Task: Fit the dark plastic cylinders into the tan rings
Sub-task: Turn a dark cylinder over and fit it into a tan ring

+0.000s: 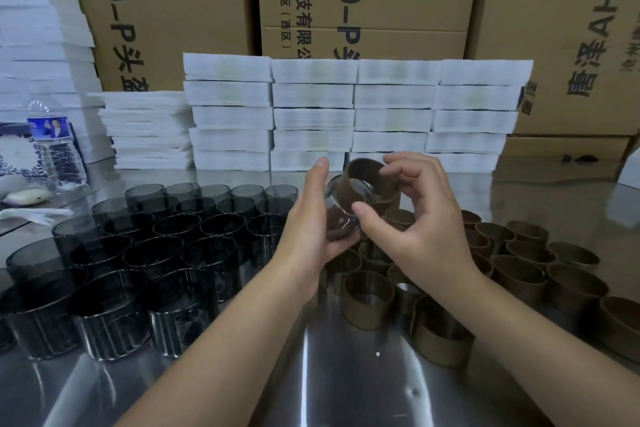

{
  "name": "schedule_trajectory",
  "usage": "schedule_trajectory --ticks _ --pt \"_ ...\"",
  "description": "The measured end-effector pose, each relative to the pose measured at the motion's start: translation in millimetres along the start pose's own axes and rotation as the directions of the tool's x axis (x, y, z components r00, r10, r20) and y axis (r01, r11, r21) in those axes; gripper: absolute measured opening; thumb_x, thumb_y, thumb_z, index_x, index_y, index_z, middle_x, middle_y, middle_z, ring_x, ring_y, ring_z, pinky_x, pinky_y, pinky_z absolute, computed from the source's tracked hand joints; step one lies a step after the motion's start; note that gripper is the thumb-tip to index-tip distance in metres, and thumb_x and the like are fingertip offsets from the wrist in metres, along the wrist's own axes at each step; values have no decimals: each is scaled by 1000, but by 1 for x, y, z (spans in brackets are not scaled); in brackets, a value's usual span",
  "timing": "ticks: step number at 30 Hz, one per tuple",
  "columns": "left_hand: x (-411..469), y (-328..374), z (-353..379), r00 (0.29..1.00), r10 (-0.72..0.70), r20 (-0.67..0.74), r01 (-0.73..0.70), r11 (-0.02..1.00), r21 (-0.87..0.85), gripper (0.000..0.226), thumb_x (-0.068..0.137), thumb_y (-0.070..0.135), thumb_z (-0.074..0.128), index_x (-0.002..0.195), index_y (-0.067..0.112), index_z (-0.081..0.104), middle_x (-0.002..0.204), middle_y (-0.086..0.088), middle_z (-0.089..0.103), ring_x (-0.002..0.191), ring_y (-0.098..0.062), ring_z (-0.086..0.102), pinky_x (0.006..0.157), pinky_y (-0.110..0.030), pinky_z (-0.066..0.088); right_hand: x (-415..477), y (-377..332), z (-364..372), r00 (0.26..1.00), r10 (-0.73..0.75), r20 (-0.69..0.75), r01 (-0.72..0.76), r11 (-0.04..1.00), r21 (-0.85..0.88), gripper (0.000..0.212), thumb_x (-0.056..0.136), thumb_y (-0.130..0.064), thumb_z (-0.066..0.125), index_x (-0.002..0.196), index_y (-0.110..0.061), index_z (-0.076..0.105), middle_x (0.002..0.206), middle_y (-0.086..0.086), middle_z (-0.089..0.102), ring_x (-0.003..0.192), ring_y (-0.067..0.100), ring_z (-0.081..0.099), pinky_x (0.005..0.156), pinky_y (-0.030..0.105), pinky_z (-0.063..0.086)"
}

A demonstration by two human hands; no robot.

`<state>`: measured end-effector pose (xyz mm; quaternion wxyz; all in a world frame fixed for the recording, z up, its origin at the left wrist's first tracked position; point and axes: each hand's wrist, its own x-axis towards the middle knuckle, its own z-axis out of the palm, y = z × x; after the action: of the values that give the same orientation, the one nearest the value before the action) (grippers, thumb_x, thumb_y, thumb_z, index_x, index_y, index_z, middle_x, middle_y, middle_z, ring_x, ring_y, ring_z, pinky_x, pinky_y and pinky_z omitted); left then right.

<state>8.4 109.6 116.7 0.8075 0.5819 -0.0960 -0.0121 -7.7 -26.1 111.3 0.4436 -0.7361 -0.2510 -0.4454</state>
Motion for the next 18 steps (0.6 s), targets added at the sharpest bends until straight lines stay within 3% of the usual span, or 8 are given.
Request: schedule_trajectory --ticks 4,8,12,14,18 --pt "-3 1 2 998 15 53 -16 1000 23 64 84 70 47 116 20 68 96 1 75 89 -10 72 73 -27 58 -1 0 1 999 -13 47 11 999 38 42 75 -31 71 112 -26 52 119 -9 55 119 13 55 100 31 47" --pt "-6 0 3 998 17 63 -20 998 51 75 60 69 67 120 25 64 119 -4 69 103 -18 70 88 -37 58 0 -3 0 997 6 82 -11 998 56 46 73 -20 74 112 -28 51 120 -6 56 120 13 55 102 28 45" --pt "-5 -1 3 996 63 56 -64 998 9 79 57 51 79 126 18 59 113 -4 65 83 -11 72 78 -31 58 0 -6 -2 993 -3 119 -4 998 55 43 79 -31 66 117 -28 48 122 -6 53 119 13 54 101 32 46" --pt "-3 -2 2 995 89 37 -89 996 7 83 58 47 79 132 16 54 107 -1 63 79 -9 71 79 -31 58 0 -8 -2 989 50 136 -65 992 104 42 82 -41 56 120 -29 45 125 -3 54 121 13 53 104 35 44" --pt "0 -3 0 993 116 -10 -116 993 1 88 50 50 80 130 25 55 111 1 65 103 -22 69 92 -37 56 2 -11 0 943 279 180 -314 926 209 42 83 -48 58 121 -36 43 131 -8 53 123 8 52 104 39 45"
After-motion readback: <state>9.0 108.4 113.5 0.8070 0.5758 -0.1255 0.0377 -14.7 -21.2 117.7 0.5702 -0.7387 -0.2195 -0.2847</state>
